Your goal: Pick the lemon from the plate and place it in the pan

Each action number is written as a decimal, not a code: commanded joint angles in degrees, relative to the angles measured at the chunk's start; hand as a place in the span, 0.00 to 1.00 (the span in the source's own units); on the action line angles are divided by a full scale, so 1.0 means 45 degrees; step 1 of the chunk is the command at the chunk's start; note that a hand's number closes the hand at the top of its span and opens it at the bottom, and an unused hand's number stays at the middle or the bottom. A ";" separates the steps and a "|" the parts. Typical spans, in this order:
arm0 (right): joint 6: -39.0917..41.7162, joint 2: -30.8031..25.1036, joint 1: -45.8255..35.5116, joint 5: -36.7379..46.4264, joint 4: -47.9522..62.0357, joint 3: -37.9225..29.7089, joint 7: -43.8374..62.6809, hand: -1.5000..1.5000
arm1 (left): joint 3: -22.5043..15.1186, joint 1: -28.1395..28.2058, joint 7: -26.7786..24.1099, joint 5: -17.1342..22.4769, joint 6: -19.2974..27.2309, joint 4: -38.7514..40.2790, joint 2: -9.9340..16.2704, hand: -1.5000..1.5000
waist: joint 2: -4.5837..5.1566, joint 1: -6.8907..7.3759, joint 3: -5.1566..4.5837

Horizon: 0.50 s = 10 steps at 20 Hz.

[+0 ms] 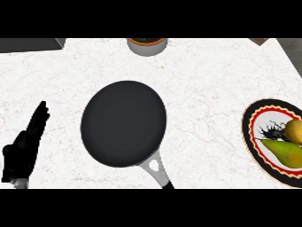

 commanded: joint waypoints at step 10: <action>0.0359 -0.4796 0.5455 0.1230 -0.3612 0.1780 0.7091 0.00 | -0.0336 0.0271 0.1393 -0.0469 -0.0667 -0.0692 0.0816 0.50 | -0.0115 0.0732 -0.0054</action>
